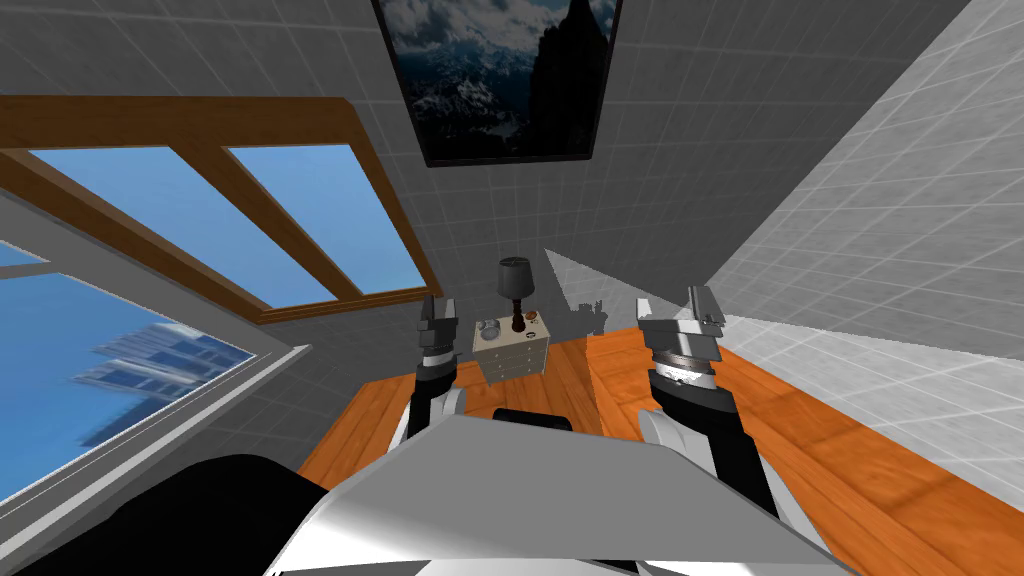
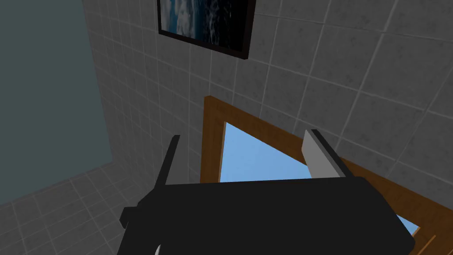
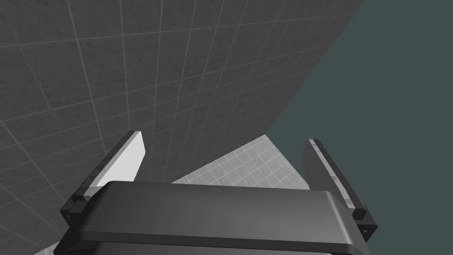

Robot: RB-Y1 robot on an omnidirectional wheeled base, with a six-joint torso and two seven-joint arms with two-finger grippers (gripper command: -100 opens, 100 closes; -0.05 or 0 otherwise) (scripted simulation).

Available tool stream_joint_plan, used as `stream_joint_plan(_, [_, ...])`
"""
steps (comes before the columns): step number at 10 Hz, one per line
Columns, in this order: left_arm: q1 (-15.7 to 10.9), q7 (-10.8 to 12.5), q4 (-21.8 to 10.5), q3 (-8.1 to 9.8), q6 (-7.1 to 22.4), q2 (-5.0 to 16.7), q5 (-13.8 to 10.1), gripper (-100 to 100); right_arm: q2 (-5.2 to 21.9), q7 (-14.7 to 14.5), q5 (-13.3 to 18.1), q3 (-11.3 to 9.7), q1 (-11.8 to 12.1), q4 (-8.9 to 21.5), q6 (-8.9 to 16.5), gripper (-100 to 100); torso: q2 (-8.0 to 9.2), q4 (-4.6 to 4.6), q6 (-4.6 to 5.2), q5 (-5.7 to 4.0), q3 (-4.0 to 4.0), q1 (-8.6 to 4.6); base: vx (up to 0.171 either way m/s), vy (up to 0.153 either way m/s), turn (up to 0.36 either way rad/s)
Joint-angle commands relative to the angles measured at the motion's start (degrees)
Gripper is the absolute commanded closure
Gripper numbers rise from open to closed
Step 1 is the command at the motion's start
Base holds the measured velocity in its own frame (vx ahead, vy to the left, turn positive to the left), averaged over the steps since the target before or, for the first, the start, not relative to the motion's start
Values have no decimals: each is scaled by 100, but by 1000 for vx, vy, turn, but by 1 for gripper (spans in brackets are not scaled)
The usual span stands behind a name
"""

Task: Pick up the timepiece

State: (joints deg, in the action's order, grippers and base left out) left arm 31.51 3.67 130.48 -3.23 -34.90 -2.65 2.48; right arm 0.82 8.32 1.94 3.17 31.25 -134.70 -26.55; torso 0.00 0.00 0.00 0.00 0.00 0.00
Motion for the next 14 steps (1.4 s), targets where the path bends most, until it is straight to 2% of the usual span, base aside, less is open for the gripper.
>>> stream_joint_plan(1, [32,-15,-134,55,120,226,8,-100,0,0,0,0,0,0,0,0,0,0,0,0,0,0,29,-55,-15])
stream_joint_plan(5, [123,-55,-601,242,548,708,36,-100,-1,0,0,-1,1,0,0,0,-32,-7,0,-11,-19,-51,79,-134,-9])
stream_joint_plan(6, [123,-55,-601,242,548,708,36,-100,-1,0,0,-1,1,0,0,0,-34,-8,0,-13,-20,-59,71,-102,8])
stream_joint_plan(8, [173,-75,-937,372,845,937,53,-100,-1,0,0,-1,1,0,0,0,-32,-7,0,-7,-18,-31,86,-95,-16])
stream_joint_plan(9, [173,-75,-937,372,863,937,53,-100,-1,0,0,-1,1,0,0,0,-35,-8,0,-9,-21,-41,80,-94,3])
stream_joint_plan(11, [217,-90,-1323,519,1217,1144,70,-100,-1,0,0,-1,1,0,0,0,-33,-8,0,-10,-19,-44,105,-140,-11])
stream_joint_plan(12, [217,-90,-1323,519,1234,1144,70,-100,-1,0,0,-1,1,-1,0,0,-44,-10,-1,-13,-25,-56,93,-125,9])
stream_joint_plan(13, [234,-94,-1531,597,1413,1241,79,-100,-1,0,0,-1,1,-1,0,0,-38,-9,0,-12,-23,-48,88,-136,-13])
stream_joint_plan(14, [234,-94,-1531,597,1437,1241,79,-100,-1,0,0,-1,1,-1,0,0,-36,-8,0,-11,-21,-50,68,-108,4])
